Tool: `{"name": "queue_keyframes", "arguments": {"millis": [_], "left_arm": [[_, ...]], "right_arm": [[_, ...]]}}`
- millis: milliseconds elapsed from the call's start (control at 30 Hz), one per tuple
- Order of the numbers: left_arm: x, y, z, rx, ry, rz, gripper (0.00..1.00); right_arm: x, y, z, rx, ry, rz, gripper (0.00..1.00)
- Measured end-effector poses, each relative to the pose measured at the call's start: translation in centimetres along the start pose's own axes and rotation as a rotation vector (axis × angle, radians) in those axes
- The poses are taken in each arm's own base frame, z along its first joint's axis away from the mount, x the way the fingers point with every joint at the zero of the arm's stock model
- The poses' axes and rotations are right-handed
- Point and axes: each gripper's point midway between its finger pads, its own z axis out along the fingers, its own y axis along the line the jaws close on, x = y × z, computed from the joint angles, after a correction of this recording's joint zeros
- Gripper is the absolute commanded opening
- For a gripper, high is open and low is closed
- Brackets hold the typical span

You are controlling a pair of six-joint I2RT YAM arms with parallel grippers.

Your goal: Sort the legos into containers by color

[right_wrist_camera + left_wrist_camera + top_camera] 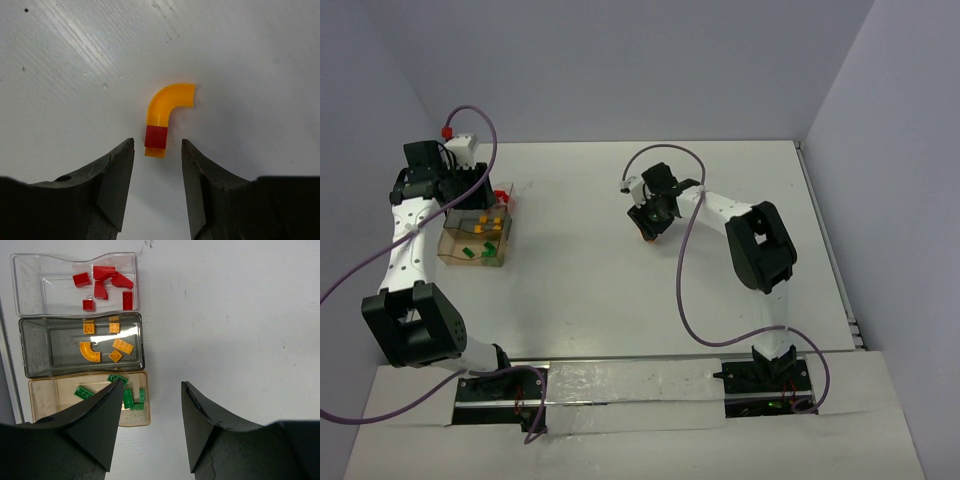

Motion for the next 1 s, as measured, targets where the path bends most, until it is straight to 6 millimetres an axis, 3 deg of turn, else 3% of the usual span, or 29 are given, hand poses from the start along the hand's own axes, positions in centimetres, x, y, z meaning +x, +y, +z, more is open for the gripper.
{"name": "queue_keyframes", "arguments": {"millis": [133,433,700,800,1000], "left_arm": [[0.0,-0.1,0.1,0.003,0.002,-0.005,0.59],[0.0,-0.4,0.1,0.007,0.003,-0.009,0.59],[0.1,-0.3,0.3,0.007,0.008,-0.011,0.59],[0.1,-0.3,0.3,0.008,0.008,-0.010,0.59],[0.1,-0.4,0.3,0.008,0.008,-0.011,0.59]], "right_arm": [[0.3,0.0,0.4,-0.004,0.016,-0.005,0.47],[-0.9,-0.4,0.5,-0.004,0.004,-0.015,0.42],[-0.1,-0.3,1.3,-0.015,0.039,-0.012,0.39],[0.0,-0.2,1.3,-0.020,0.045,-0.013,0.34],[-0.1,-0.2,1.2,-0.024,0.043,-0.018,0.09]]}}
